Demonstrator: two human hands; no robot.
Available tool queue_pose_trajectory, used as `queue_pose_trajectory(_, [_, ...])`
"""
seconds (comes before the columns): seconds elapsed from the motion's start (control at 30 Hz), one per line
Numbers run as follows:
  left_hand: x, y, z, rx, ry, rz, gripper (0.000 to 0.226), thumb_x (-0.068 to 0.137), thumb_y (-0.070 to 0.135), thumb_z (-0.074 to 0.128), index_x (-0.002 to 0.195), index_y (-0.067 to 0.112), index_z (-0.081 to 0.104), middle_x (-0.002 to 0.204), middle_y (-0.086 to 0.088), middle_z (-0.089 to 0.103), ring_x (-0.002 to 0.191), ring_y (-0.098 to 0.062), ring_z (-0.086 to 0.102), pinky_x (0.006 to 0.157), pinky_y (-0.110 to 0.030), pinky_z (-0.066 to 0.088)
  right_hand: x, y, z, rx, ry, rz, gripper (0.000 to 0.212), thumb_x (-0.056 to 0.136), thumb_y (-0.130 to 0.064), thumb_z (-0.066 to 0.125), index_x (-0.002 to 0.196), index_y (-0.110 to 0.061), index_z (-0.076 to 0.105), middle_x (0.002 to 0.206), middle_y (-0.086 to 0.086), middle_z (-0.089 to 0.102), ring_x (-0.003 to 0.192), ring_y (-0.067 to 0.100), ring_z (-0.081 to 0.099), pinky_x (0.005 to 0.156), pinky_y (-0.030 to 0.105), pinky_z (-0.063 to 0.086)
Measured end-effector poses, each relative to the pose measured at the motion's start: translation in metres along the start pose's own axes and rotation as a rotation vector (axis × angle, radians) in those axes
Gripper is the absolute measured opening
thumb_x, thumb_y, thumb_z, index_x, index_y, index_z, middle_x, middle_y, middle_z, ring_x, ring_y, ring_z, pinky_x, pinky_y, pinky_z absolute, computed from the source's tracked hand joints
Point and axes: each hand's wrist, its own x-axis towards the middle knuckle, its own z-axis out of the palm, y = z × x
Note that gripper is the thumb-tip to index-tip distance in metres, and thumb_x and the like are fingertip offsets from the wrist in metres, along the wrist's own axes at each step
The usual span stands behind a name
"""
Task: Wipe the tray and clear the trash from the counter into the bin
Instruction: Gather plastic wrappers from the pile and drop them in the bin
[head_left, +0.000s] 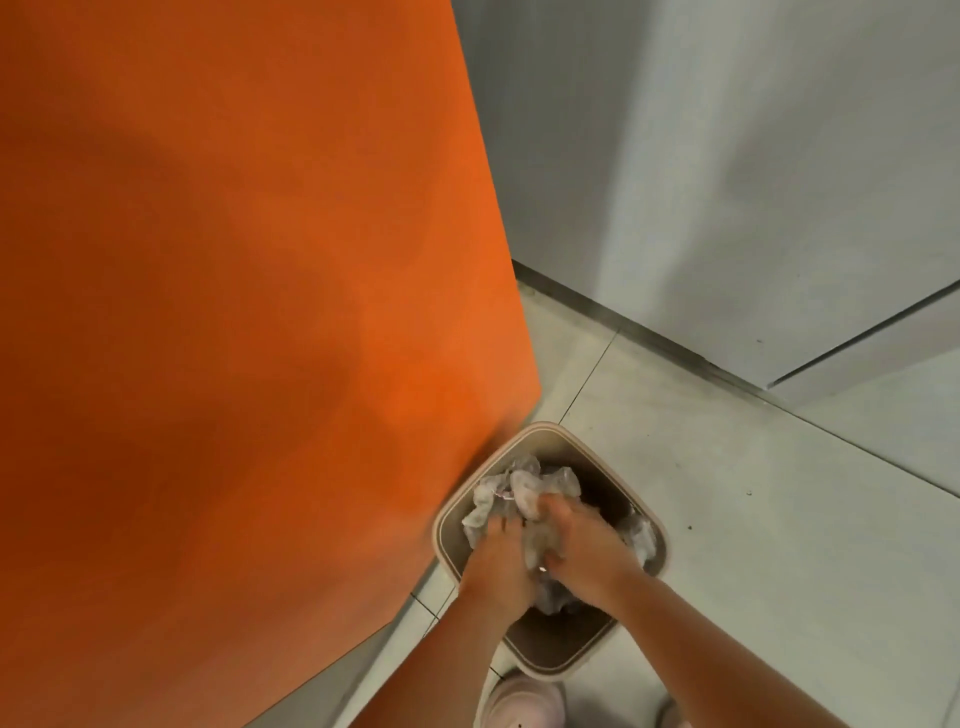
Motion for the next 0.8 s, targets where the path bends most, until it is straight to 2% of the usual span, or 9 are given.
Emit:
queue_pose_trajectory(0.07, [0.006,-0.005,0.001,0.194,-0.18,0.023,0.076,0.08,0.03,0.067,0.143,0.014,0.029,0.146,-0.006,0.029,0.132,-0.026,0.037,0.105,-0.033,0.038,0.012,0.002,0.005,-0.14,-0.171,0.055,0.06,0.096,-0.033,0.04,0.148,-0.024,0.013,0.157,0.007,0.014,0.143,0.028,0.017,0.117,0.047,0.013])
queue_pose_trajectory(0.13, [0.012,-0.005,0.004,0.37,-0.236,0.046,0.074,0.083,0.032,0.064,0.144,0.014,0.027,0.146,-0.009,0.032,0.13,-0.029,0.039,0.104,-0.037,0.039,0.019,0.002,0.006,-0.282,-0.255,0.087,0.059,0.1,-0.028,0.031,0.151,-0.022,0.003,0.159,0.01,-0.003,0.146,0.032,0.006,0.116,0.05,0.012])
queue_pose_trajectory(0.27, [0.016,0.0,0.013,0.739,-0.163,0.113,0.069,0.086,0.028,0.061,0.144,0.01,0.028,0.146,-0.016,0.03,0.13,-0.034,0.037,0.105,-0.044,0.037,0.022,-0.009,-0.003,-0.566,-0.189,0.099,0.061,0.096,-0.01,0.042,0.149,-0.016,0.014,0.156,0.016,0.01,0.13,0.035,0.039,0.102,0.045,0.041])
queue_pose_trajectory(0.4, [-0.002,0.006,0.009,0.559,-0.062,0.12,0.051,0.09,0.024,0.053,0.138,0.012,0.039,0.141,-0.013,0.034,0.125,-0.03,0.039,0.104,-0.041,0.036,0.013,-0.014,-0.004,-0.839,-0.074,-0.038,0.055,0.09,-0.019,0.055,0.139,-0.012,0.032,0.141,0.017,0.034,0.125,0.034,0.038,0.098,0.044,0.042])
queue_pose_trajectory(0.47, [-0.021,0.008,0.007,0.401,0.0,0.187,0.044,0.091,0.041,0.044,0.127,0.016,0.051,0.126,-0.009,0.051,0.113,-0.025,0.049,0.097,-0.036,0.04,0.003,-0.011,-0.004,-0.776,0.005,-0.075,0.055,0.09,-0.02,0.055,0.14,-0.014,0.032,0.141,0.015,0.034,0.124,0.034,0.039,0.098,0.043,0.042])
queue_pose_trajectory(0.53, [-0.043,0.006,0.009,0.322,-0.053,0.263,0.059,0.085,0.062,0.033,0.122,0.023,0.056,0.12,-0.003,0.059,0.109,-0.022,0.053,0.094,-0.033,0.038,-0.011,-0.009,-0.005,-0.645,0.107,-0.118,0.053,0.086,-0.019,0.058,0.136,-0.017,0.039,0.138,0.013,0.038,0.118,0.032,0.044,0.093,0.041,0.044])
queue_pose_trajectory(0.67, [-0.072,-0.01,0.015,0.456,-0.229,0.326,0.08,0.073,0.081,0.027,0.115,0.02,0.057,0.117,-0.003,0.058,0.11,-0.024,0.048,0.098,-0.036,0.027,-0.045,0.005,-0.006,-0.447,0.315,-0.196,0.032,0.06,-0.018,0.081,0.089,-0.02,0.068,0.088,0.003,0.064,0.074,0.023,0.064,0.057,0.033,0.053])
queue_pose_trajectory(0.73, [-0.077,-0.015,0.016,0.492,-0.24,0.323,0.073,0.08,0.076,0.031,0.114,0.017,0.058,0.115,-0.007,0.057,0.109,-0.027,0.048,0.097,-0.039,0.027,-0.058,0.019,-0.001,-0.44,0.327,-0.234,0.029,0.057,-0.019,0.082,0.083,-0.024,0.069,0.081,-0.002,0.065,0.07,0.02,0.064,0.06,0.032,0.054])
queue_pose_trajectory(0.8, [-0.078,-0.012,0.018,0.487,-0.226,0.302,0.077,0.084,0.074,0.017,0.114,0.016,0.058,0.114,-0.009,0.057,0.109,-0.028,0.048,0.096,-0.04,0.027,-0.064,0.03,0.002,-0.492,0.301,-0.284,0.033,0.057,-0.021,0.082,0.087,-0.026,0.07,0.083,-0.004,0.066,0.076,0.02,0.065,0.069,0.035,0.056])
